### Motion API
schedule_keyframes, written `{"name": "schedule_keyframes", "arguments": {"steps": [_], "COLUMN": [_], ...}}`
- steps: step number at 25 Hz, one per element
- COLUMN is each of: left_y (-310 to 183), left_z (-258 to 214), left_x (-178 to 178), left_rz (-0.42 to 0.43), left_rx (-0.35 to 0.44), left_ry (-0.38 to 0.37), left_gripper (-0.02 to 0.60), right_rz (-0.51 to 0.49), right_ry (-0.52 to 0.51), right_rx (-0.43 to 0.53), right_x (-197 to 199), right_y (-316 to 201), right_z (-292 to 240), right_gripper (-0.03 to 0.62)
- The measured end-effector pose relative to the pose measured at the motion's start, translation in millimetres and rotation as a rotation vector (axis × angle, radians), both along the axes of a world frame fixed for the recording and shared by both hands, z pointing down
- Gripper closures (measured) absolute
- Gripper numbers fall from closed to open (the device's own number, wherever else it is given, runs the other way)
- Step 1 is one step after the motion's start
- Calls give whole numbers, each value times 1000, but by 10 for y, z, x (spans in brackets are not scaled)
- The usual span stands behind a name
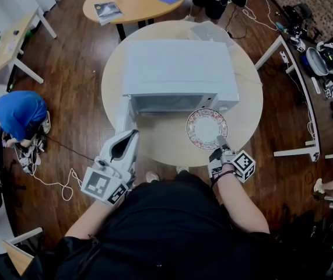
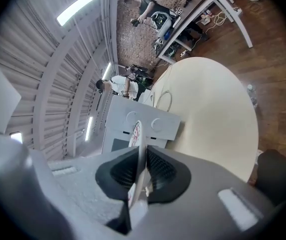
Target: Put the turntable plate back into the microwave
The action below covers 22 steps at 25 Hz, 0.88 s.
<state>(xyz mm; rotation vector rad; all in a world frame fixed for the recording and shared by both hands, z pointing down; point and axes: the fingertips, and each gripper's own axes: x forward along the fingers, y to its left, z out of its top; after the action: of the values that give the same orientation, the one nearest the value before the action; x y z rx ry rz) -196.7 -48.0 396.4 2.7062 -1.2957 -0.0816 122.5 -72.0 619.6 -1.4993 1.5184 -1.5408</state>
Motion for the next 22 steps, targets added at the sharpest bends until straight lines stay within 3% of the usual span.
{"name": "schedule_keyframes", "arguments": {"steps": [22], "left_y": [14], "left_z": [29], "left_x": [-171], "left_rz": [-60], "left_rx": [-5], "left_ry": [-10], "left_gripper": [578], "right_rz": [-191], "right_ry": [-3], "right_rx": [23], "right_x": [-540], "right_y": [-273], "right_z": [-49], "right_gripper": [571]}}
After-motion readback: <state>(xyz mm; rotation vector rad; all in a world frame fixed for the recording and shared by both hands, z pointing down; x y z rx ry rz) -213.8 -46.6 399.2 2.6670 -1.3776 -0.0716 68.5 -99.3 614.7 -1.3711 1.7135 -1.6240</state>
